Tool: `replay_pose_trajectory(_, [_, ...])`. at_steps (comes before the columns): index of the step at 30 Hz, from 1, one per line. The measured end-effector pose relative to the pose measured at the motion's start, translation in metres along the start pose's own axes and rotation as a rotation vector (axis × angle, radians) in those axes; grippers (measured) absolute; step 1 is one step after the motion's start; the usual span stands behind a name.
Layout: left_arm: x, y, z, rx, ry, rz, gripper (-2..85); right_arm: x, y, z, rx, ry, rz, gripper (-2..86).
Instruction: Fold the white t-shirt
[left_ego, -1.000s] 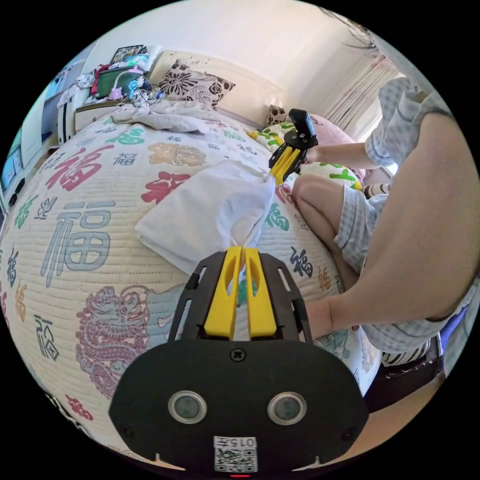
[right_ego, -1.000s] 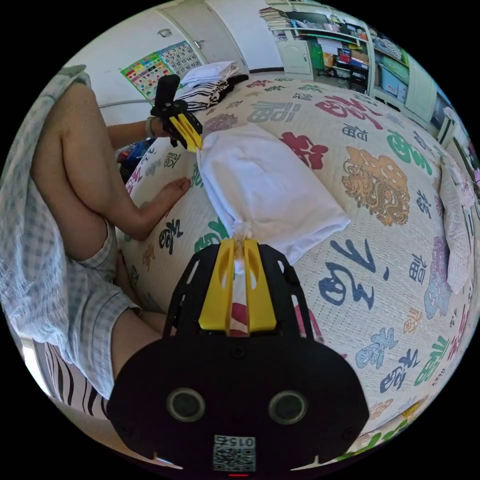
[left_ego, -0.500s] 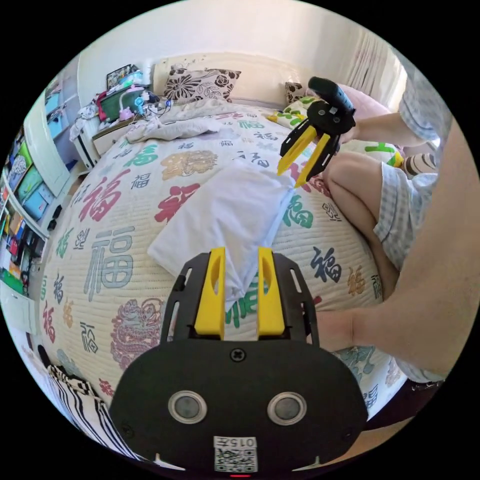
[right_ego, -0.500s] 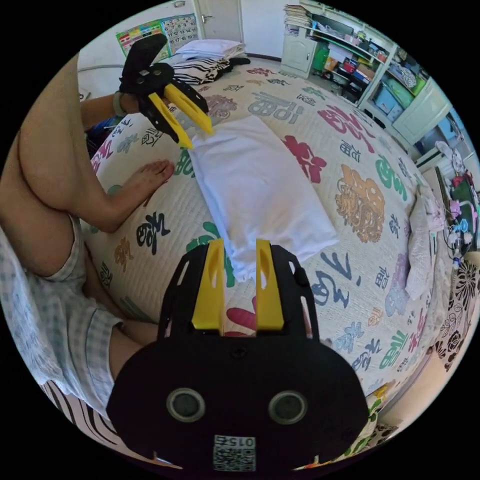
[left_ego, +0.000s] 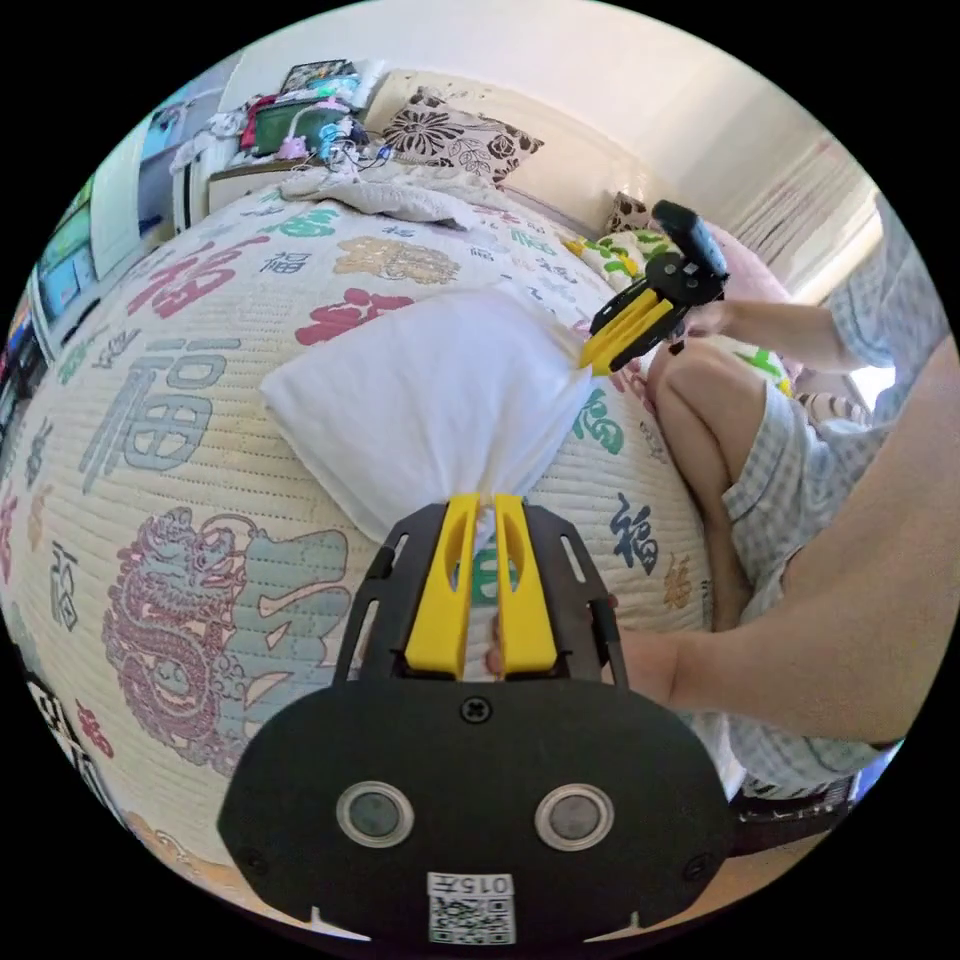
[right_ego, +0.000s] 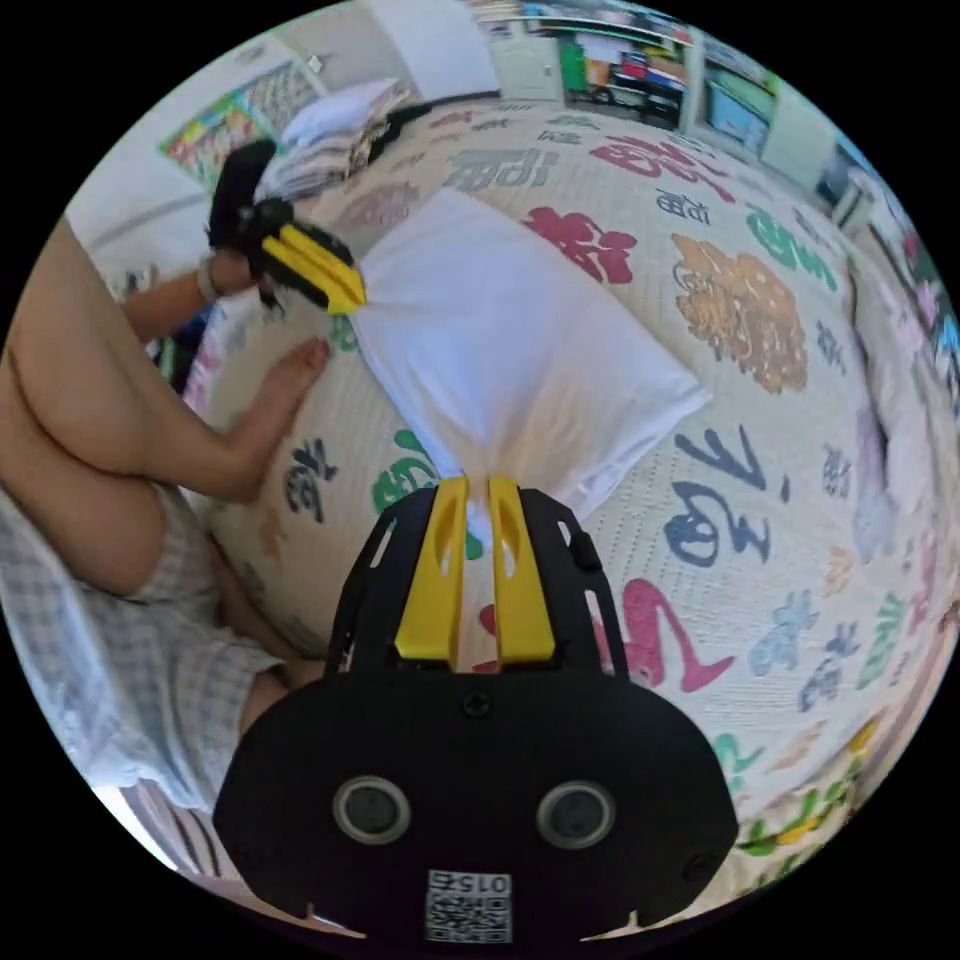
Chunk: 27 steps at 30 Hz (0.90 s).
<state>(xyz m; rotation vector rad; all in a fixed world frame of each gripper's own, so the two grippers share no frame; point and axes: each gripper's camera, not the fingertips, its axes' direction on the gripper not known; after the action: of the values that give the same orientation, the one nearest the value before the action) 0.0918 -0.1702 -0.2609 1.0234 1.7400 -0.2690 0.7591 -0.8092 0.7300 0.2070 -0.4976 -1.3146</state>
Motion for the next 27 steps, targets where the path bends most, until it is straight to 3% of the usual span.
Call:
replay_pose_trajectory(3, [-0.037, 0.031, -0.043, 0.191, 0.177, -0.187, 12.2, 0.049, 0.018, -0.02, 0.176, -0.255, 0.238, 12.4])
replay_pose_trajectory(6, [-0.076, 0.062, -0.068, 0.265, 0.207, -0.354, 14.4, 0.089, 0.032, -0.018, 0.292, -0.347, 0.351, 13.5])
replay_pose_trajectory(9, [-0.114, 0.081, -0.069, 0.275, 0.309, -0.476, 14.0, 0.125, 0.028, 0.007, 0.29, -0.42, 0.436, 13.9])
replay_pose_trajectory(14, [-0.145, 0.072, -0.065, 0.304, 0.479, -0.464, 12.0, 0.141, -0.002, 0.034, 0.216, -0.371, 0.4, 12.8])
replay_pose_trajectory(19, [-0.15, 0.039, -0.054, 0.212, 0.565, -0.382, 11.2, 0.16, -0.006, 0.046, 0.28, -0.507, 0.429, 13.7])
replay_pose_trajectory(27, [-0.165, 0.058, -0.089, 0.2, 0.666, -0.396, 11.8, 0.202, -0.019, 0.084, 0.384, -0.828, 0.428, 10.4])
